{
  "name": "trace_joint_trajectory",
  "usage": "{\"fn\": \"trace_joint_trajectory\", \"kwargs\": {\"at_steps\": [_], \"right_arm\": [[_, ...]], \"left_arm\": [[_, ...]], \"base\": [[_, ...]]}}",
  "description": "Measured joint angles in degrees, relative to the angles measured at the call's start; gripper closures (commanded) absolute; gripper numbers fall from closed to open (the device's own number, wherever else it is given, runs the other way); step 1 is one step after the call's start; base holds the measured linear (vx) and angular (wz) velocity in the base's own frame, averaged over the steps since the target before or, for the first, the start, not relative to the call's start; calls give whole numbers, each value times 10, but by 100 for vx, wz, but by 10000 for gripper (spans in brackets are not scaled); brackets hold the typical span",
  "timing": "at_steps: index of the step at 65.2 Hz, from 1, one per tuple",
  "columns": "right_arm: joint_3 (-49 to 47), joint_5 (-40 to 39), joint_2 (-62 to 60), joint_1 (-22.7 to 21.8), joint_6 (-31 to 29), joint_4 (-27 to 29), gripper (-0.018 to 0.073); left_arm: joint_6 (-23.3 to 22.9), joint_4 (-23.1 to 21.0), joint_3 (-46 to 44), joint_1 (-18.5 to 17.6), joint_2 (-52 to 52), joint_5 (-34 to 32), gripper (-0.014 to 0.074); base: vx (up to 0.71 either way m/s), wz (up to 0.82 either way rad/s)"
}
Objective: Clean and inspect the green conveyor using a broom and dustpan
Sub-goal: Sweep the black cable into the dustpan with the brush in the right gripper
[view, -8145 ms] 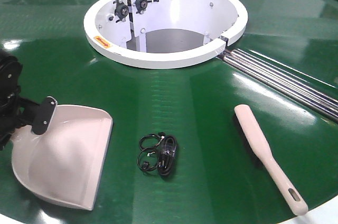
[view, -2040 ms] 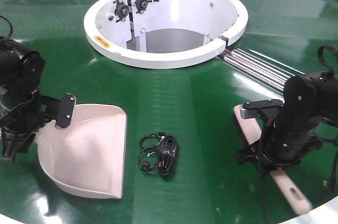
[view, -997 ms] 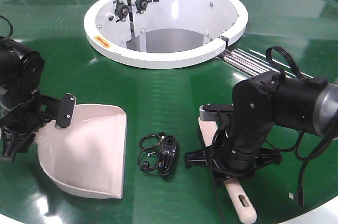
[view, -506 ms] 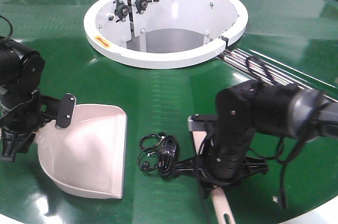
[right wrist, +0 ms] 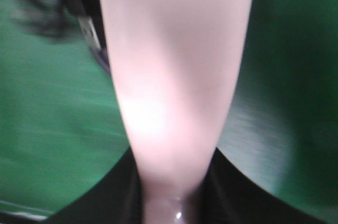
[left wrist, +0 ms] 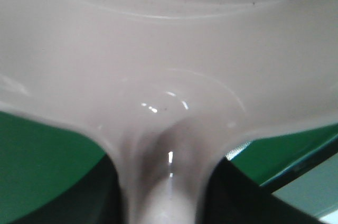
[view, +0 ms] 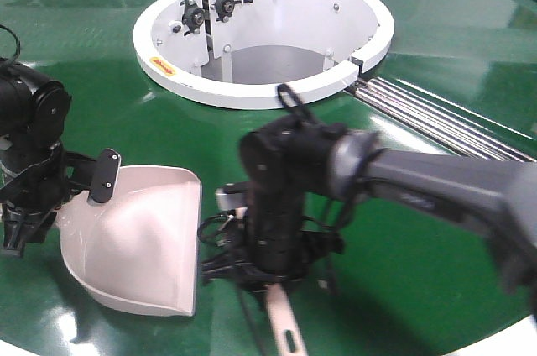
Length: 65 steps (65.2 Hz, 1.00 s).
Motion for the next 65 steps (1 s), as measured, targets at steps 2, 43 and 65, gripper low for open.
{"fn": "trace_joint_trajectory", "kwargs": {"at_steps": [2,43,65], "right_arm": [[-17,3,10,9,-2,1,564],[-318,12,120,58,-29,66,561],[-276,15,63,35,-19,-12,561]], "left_arm": [[0,0,0,0,0,0,603],[0,0,0,0,0,0,603],[0,0,0,0,0,0,603]], "base": [[0,0],[0,0],[0,0]]}}
